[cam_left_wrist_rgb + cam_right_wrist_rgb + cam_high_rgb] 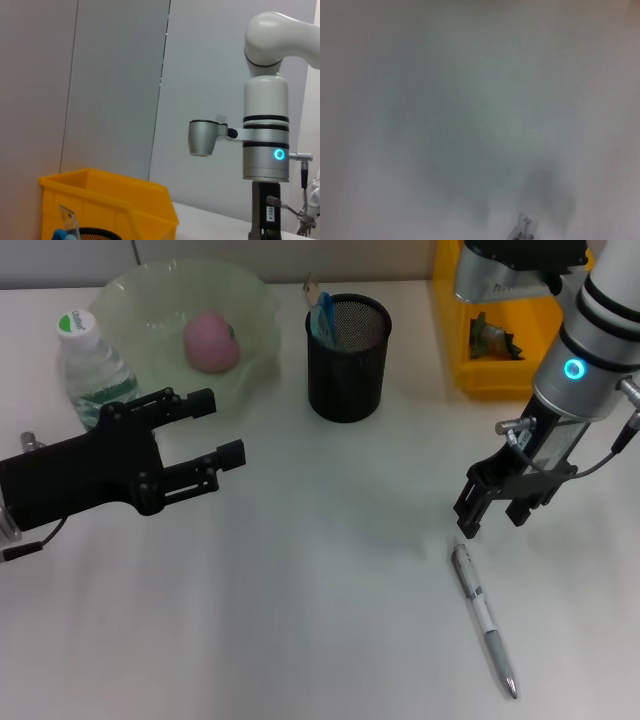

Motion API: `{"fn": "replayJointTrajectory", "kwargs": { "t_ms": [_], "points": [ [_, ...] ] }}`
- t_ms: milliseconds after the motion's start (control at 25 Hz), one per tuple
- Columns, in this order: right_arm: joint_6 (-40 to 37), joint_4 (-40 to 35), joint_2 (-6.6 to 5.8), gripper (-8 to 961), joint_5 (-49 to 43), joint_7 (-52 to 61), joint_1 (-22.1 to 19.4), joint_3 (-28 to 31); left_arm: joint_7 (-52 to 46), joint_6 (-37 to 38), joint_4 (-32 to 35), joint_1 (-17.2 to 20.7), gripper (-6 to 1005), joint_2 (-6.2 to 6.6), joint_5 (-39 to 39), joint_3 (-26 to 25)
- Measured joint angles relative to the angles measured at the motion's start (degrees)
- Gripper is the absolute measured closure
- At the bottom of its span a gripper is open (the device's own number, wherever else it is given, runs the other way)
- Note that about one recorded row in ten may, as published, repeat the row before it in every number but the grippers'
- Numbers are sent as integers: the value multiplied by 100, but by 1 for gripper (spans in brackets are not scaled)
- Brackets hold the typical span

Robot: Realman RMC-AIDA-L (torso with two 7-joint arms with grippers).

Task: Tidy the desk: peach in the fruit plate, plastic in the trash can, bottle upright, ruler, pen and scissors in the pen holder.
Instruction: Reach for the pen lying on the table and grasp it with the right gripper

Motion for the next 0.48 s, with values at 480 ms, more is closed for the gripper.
{"fn": "replayJointTrajectory", "kwargs": {
  "t_ms": [480],
  "points": [
    [-95, 169, 21, 327, 317, 0, -6, -56, 0, 31, 0, 96, 276, 8, 0, -78]
  ]
}}
